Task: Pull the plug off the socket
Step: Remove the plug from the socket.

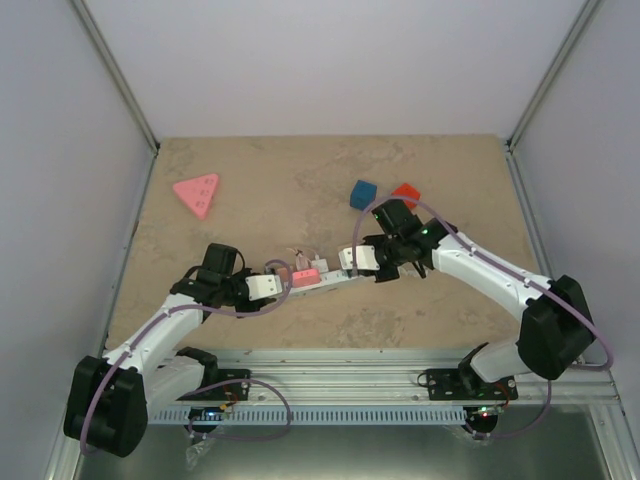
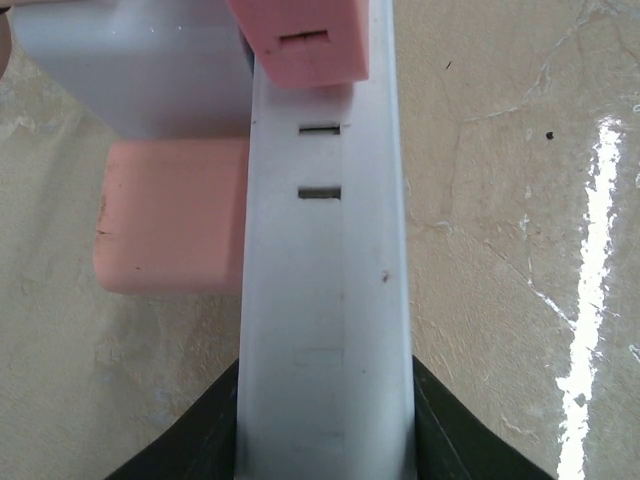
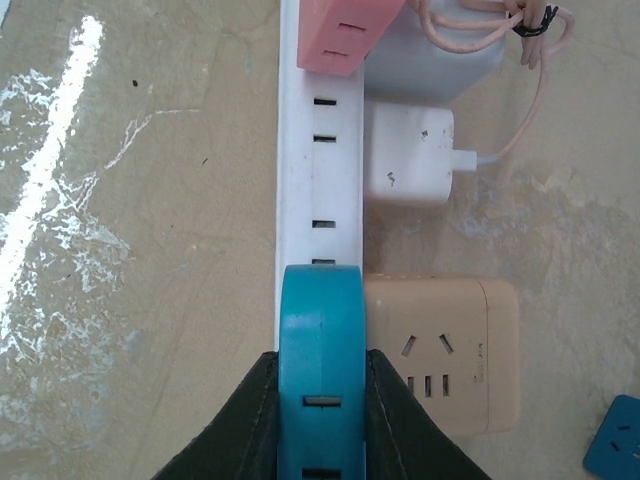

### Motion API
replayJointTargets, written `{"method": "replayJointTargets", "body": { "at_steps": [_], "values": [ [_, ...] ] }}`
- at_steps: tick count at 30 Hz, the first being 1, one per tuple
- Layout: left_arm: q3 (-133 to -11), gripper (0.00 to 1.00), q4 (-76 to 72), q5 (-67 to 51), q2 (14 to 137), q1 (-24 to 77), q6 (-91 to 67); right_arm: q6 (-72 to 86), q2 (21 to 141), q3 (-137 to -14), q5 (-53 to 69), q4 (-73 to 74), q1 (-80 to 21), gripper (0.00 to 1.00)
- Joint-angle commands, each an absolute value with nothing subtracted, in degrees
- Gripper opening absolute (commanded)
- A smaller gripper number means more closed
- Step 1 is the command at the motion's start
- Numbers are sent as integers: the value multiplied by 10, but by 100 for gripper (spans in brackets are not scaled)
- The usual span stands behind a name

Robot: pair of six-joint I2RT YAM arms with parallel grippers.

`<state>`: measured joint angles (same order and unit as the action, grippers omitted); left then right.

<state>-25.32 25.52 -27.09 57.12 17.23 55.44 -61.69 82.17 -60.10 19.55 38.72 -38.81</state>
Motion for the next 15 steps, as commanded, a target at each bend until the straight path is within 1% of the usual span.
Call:
{"method": "replayJointTargets", "body": {
  "at_steps": [1, 9, 15],
  "values": [
    [-254, 0, 239, -270, 560, 166, 554, -621, 824, -641, 231, 426, -378, 1],
    [-253, 0, 238, -270, 559, 166, 555, -624, 823, -631, 279, 424, -330, 1],
    [-254, 0, 238, -270, 555, 164, 553, -620, 778, -564, 259, 339, -328, 1]
  ]
}}
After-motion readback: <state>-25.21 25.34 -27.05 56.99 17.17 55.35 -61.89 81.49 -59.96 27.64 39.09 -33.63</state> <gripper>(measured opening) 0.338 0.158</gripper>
